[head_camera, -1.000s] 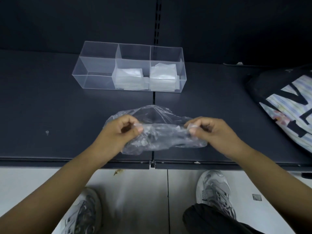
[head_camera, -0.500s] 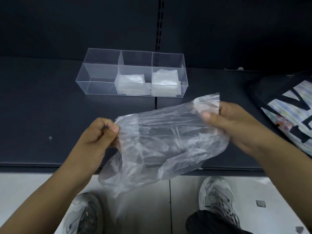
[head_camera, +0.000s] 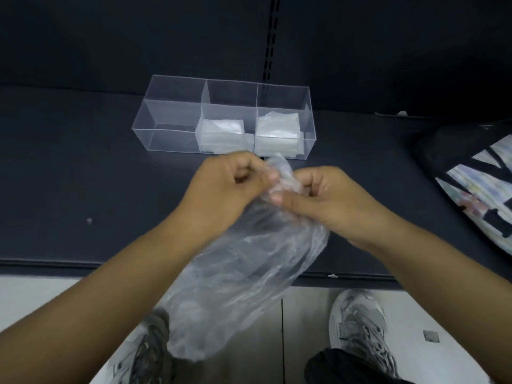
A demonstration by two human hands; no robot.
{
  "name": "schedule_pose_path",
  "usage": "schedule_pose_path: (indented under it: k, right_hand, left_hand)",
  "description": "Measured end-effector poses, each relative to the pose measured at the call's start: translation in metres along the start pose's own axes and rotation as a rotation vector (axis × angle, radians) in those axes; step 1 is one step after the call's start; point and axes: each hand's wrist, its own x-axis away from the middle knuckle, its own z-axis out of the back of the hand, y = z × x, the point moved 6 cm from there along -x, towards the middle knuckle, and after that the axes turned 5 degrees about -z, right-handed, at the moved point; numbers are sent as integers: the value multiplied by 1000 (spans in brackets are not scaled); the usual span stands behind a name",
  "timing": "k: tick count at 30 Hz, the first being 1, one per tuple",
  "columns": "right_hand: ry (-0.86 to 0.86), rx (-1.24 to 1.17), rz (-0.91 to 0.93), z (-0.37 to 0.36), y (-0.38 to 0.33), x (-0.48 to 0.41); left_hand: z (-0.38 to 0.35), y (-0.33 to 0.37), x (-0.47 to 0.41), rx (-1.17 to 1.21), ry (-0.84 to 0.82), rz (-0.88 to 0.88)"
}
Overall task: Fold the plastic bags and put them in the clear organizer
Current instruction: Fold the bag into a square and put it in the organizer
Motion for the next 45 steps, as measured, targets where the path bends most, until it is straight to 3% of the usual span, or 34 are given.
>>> schedule_pose_path:
  k: [3, 6, 8, 12, 18, 21, 26, 28, 30, 32, 34, 36, 38, 40, 42, 45]
  right_hand:
    - [-32, 71, -112, 28, 18, 2]
    - [139, 169, -220, 78, 53, 5]
    - [295, 124, -280, 111, 73, 7]
    - [471, -9, -290, 138, 96, 8]
    - [265, -56, -302, 89, 92, -28]
    - [177, 129, -305, 69, 79, -50]
    - [225, 453, -234, 58, 67, -75]
    - [340, 606, -169, 59, 67, -76]
    - [604, 675, -76, 73, 66, -69]
    - [821, 564, 24, 90, 66, -54]
    - [853, 278, 21, 101, 75, -48]
    - [704, -117, -85, 99, 88, -48]
    - [450, -481, -194, 90, 97, -49]
    - [272, -703, -255, 87, 100, -45]
    - [246, -777, -310, 89, 101, -44]
    - [401, -669, -430, 93, 102, -54]
  left_hand:
    - [45, -32, -4, -33, 340, 77]
    - [92, -71, 4, -138, 577, 178]
    - [107, -93, 9, -229, 645, 225]
    - [110, -125, 17, -267, 630, 279]
    - [104, -141, 23, -241, 582, 304]
    - [105, -143, 24, -249, 570, 310]
    - [100, -142, 24, -239, 551, 312]
    - [99, -139, 24, -252, 562, 298]
    - [100, -137, 26, -289, 581, 293]
    - [100, -139, 27, -291, 579, 308]
    - [93, -143, 26, -241, 556, 318]
    - [87, -146, 25, -163, 543, 327]
    - [84, -147, 23, -99, 528, 337]
    - [84, -147, 21, -85, 510, 342]
    - [83, -146, 18, -87, 489, 341]
    - [80, -144, 13, -98, 453, 338]
